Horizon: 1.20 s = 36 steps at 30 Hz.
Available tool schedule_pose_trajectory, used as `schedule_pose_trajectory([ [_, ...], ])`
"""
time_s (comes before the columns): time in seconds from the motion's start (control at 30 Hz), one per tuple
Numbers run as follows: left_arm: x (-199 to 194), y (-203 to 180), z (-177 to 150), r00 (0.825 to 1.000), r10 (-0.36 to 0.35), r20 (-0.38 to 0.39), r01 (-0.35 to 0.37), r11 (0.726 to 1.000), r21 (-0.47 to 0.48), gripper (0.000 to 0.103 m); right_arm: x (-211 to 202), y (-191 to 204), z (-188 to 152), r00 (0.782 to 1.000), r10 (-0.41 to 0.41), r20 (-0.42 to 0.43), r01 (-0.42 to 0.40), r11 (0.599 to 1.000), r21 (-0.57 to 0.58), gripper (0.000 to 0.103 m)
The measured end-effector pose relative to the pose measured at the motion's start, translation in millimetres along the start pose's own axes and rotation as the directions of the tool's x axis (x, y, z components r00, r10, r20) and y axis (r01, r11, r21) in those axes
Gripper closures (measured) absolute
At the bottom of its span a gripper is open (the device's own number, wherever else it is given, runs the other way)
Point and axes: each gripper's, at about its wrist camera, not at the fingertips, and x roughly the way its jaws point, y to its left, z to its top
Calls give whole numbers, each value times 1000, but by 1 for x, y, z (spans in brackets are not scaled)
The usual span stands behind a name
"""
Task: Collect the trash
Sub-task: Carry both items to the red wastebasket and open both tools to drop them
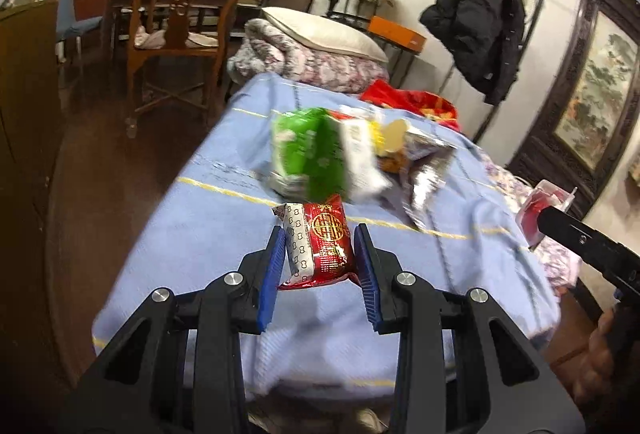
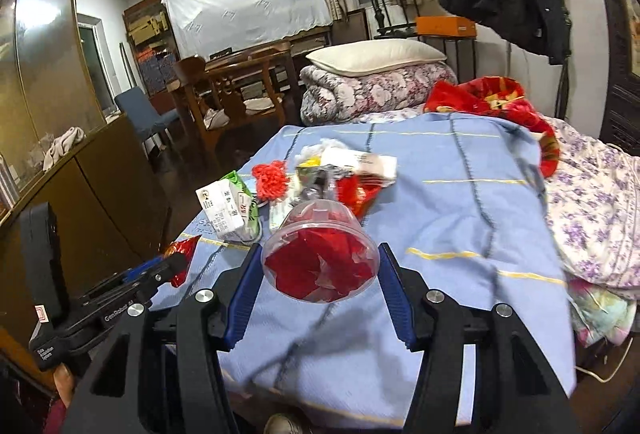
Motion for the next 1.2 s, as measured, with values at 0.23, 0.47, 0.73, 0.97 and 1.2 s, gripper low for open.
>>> schedule_pose_trajectory([
  [0.23, -27, -43, -9, 999, -47, -2, 47, 997, 54, 67, -49, -27, -10, 999, -17, 45, 16, 1000, 15, 46],
  [0.47, -53, -111, -9, 993, -118, 8, 115, 981, 157, 67, -111, -64, -15, 992, -34, 118, 29, 999, 44, 46],
  [0.73, -61, -189, -27, 978, -203, -52, 209, 940, 268, 67, -172, -127, -41, 978, -95, 185, 70, 988, 137, 46],
  [0.97, -50, -261, -51, 955, -251, -157, 291, 894, 342, 67, -199, -187, -78, 971, -145, 190, 97, 966, 240, 46],
  [1.2, -22, -332, -93, 915, -275, -294, 382, 822, 423, 67, -221, -258, -118, 955, -235, 182, 156, 918, 364, 46],
])
